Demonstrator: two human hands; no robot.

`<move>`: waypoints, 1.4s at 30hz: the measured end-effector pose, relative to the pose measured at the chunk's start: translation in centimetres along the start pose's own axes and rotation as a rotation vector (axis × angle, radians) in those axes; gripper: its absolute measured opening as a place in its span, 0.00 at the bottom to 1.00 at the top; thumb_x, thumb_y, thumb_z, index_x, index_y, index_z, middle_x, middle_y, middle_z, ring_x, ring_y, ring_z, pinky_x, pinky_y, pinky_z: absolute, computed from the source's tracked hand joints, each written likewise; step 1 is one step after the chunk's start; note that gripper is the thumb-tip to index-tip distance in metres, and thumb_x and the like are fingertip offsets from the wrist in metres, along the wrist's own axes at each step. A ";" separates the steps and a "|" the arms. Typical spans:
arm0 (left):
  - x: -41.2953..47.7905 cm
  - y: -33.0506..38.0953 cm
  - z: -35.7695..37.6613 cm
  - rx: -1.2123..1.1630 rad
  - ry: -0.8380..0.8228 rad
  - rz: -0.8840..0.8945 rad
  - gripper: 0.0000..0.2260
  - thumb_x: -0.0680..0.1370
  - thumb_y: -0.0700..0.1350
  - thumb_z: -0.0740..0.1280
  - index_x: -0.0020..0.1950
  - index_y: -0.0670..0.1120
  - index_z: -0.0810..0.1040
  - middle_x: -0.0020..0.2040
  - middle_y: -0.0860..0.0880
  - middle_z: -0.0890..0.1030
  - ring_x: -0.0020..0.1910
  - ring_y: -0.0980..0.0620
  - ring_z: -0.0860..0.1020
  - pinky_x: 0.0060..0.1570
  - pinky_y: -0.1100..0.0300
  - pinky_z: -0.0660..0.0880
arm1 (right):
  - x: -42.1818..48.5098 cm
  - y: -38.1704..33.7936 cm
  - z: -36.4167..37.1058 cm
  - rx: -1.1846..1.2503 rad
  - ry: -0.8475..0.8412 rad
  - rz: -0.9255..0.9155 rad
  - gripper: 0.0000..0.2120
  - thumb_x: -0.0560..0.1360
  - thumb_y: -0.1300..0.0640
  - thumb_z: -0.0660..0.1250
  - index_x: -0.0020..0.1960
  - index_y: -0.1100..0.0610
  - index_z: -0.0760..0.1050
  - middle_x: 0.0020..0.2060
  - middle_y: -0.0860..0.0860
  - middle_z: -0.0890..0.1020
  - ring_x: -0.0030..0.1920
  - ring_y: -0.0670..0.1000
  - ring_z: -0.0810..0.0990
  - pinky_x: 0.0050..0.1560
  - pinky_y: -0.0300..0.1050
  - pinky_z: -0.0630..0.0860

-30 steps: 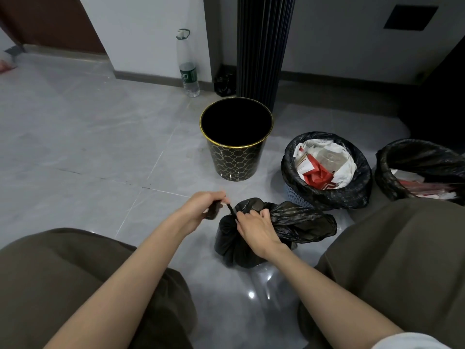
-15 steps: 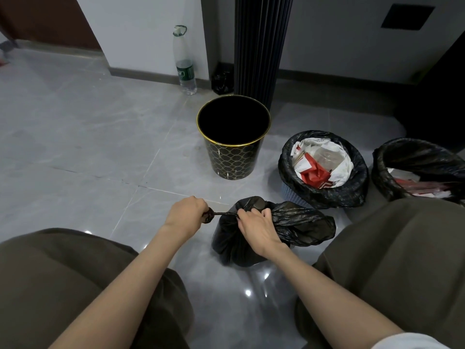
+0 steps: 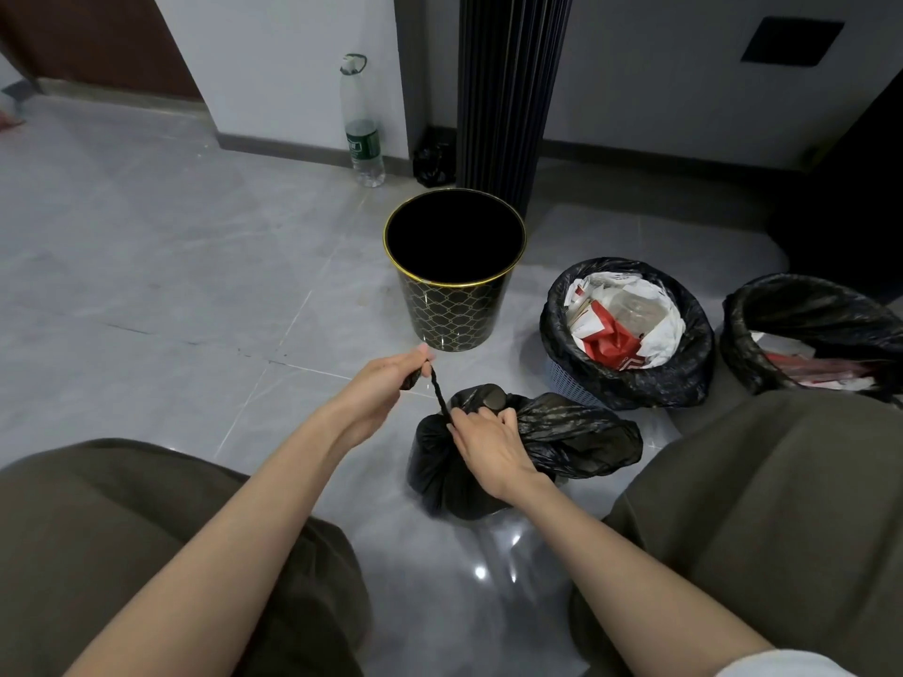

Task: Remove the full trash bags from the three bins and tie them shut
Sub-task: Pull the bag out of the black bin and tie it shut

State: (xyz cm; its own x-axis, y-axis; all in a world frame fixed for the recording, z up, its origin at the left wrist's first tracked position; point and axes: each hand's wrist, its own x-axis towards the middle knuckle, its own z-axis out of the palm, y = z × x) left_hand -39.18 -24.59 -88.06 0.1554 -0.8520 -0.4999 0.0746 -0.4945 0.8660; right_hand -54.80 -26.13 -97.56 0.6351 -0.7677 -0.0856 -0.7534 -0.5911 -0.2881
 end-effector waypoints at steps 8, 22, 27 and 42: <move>1.4 -3.0 1.1 -0.192 0.064 0.015 0.15 0.81 0.52 0.57 0.39 0.47 0.74 0.30 0.52 0.62 0.25 0.58 0.64 0.43 0.60 0.74 | -0.2 -0.2 -0.5 0.029 -0.061 -0.030 0.12 0.83 0.51 0.49 0.54 0.55 0.68 0.50 0.53 0.80 0.54 0.56 0.73 0.51 0.51 0.60; 1.3 -3.2 3.4 0.081 0.166 0.240 0.14 0.81 0.47 0.58 0.49 0.43 0.81 0.41 0.54 0.79 0.40 0.62 0.77 0.35 0.80 0.69 | -1.4 4.4 -5.0 -0.185 -0.209 0.100 0.37 0.67 0.34 0.68 0.70 0.50 0.64 0.64 0.53 0.67 0.65 0.57 0.62 0.66 0.56 0.56; 1.4 -3.2 4.0 0.081 0.172 0.225 0.14 0.81 0.48 0.58 0.50 0.45 0.82 0.45 0.55 0.80 0.44 0.62 0.76 0.40 0.78 0.70 | -2.4 7.7 -7.6 -0.419 -0.435 0.250 0.41 0.62 0.38 0.75 0.69 0.47 0.62 0.74 0.55 0.55 0.70 0.67 0.56 0.71 0.65 0.49; 1.3 -3.3 5.9 0.041 0.161 0.217 0.15 0.82 0.47 0.56 0.56 0.42 0.81 0.49 0.53 0.80 0.45 0.64 0.76 0.43 0.76 0.72 | -5.8 10.3 -8.2 0.023 -0.672 0.673 0.62 0.68 0.40 0.73 0.73 0.57 0.25 0.64 0.61 0.73 0.59 0.57 0.78 0.57 0.48 0.76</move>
State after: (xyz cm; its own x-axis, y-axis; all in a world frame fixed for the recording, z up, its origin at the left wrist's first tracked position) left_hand -45.00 -25.13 -91.62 0.3178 -0.9024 -0.2911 -0.0170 -0.3124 0.9498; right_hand -67.61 -29.77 -92.23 0.0393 -0.6378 -0.7692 -0.9978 -0.0661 0.0038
